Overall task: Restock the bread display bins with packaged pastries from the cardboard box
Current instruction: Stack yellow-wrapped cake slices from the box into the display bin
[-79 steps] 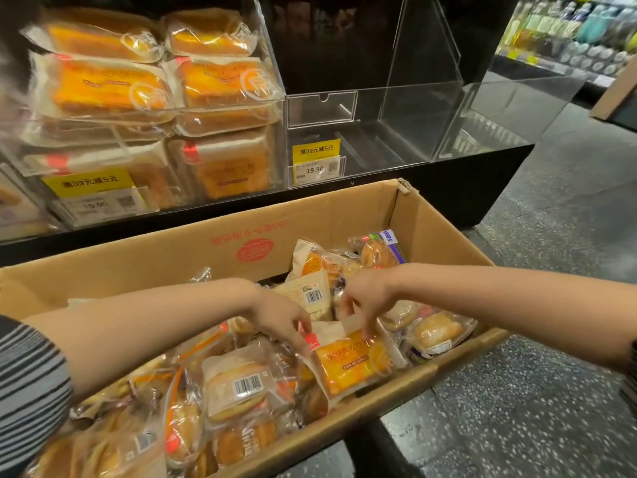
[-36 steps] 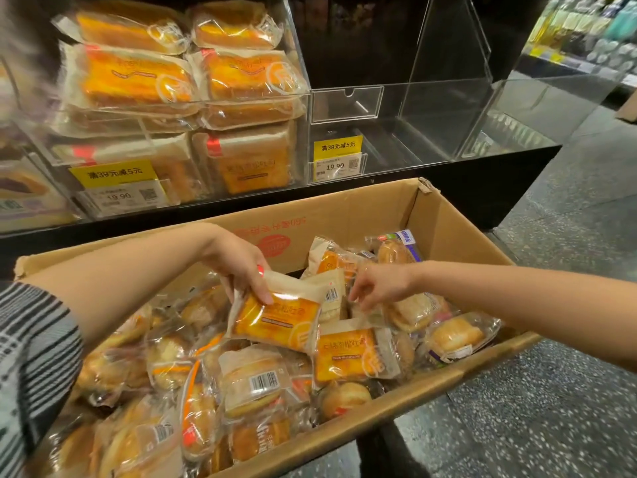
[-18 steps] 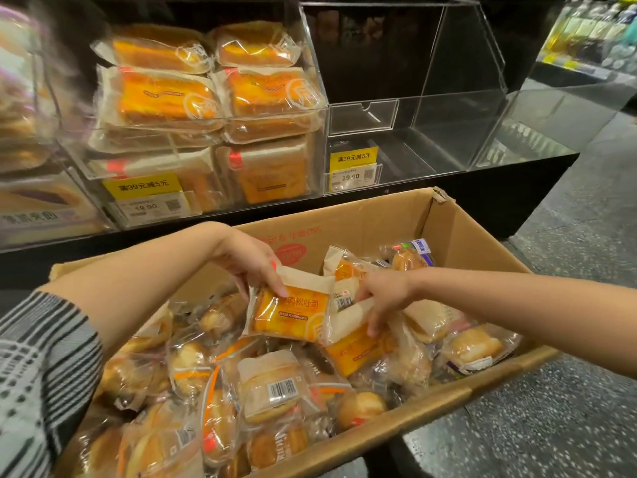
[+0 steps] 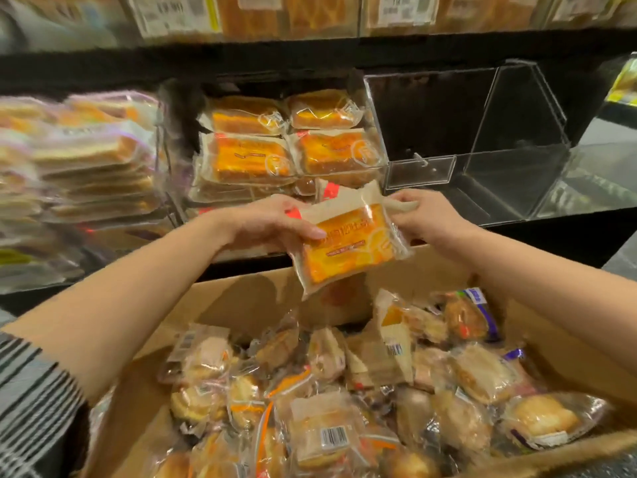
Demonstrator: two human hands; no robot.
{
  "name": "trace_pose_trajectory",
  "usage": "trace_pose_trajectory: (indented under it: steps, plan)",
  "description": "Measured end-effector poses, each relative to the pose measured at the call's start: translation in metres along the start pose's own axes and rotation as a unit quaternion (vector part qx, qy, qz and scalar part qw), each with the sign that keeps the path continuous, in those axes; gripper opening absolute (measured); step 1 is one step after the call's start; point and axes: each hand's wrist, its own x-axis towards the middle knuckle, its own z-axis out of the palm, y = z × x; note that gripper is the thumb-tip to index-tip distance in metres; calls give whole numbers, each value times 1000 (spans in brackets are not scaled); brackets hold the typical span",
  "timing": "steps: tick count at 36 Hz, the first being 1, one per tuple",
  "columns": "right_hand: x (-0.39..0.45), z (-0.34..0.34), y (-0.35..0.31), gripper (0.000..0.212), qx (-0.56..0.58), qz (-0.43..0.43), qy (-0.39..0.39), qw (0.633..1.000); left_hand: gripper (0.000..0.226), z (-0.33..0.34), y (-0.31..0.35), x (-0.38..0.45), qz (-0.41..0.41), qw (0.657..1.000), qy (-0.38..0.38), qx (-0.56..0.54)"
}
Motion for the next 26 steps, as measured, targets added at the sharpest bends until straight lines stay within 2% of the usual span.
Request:
trace_pose_trajectory:
  steps: [3, 5, 7, 8, 11, 12, 14, 17, 19, 21, 23, 26]
  plan:
    - [3, -3, -20, 29, 50, -28, 23, 998, 79, -23, 12, -20, 30, 998, 45, 13]
    - [4, -6, -32, 39, 82, -39, 34, 995, 93, -38, 17, -35, 74, 993, 91, -28]
    - [5, -9, -40, 34, 111, -51, 47, 991, 90, -49, 21, -49, 130, 978, 149, -69]
    - [6, -10, -44, 31, 121, -54, 57, 990, 82, -54, 22, -53, 156, 965, 192, -87]
    - [11, -12, -55, 26, 179, -45, 87, 979, 33, -66, 27, -54, 208, 901, 355, -139]
    - [14, -13, -58, 29, 205, -33, 95, 974, 26, -71, 29, -53, 215, 877, 404, -148]
    - [22, -11, -66, 41, 222, -2, 125, 967, 30, -78, 30, -48, 212, 845, 466, -153]
    - [36, -6, -76, 49, 203, 39, 193, 959, 49, -80, 26, -36, 193, 816, 519, -167]
    - [46, -2, -82, 54, 213, 36, 230, 949, 61, -76, 25, -26, 180, 782, 567, -186]
    - [55, 4, -89, 58, 189, 19, 250, 949, 63, -69, 29, -16, 155, 761, 608, -163]
    - [64, 10, -93, 75, 154, -3, 242, 958, 63, -65, 30, -8, 134, 752, 637, -110]
    - [67, 21, -105, 115, 80, -59, 214, 972, 57, -60, 30, -2, 122, 752, 644, -75]
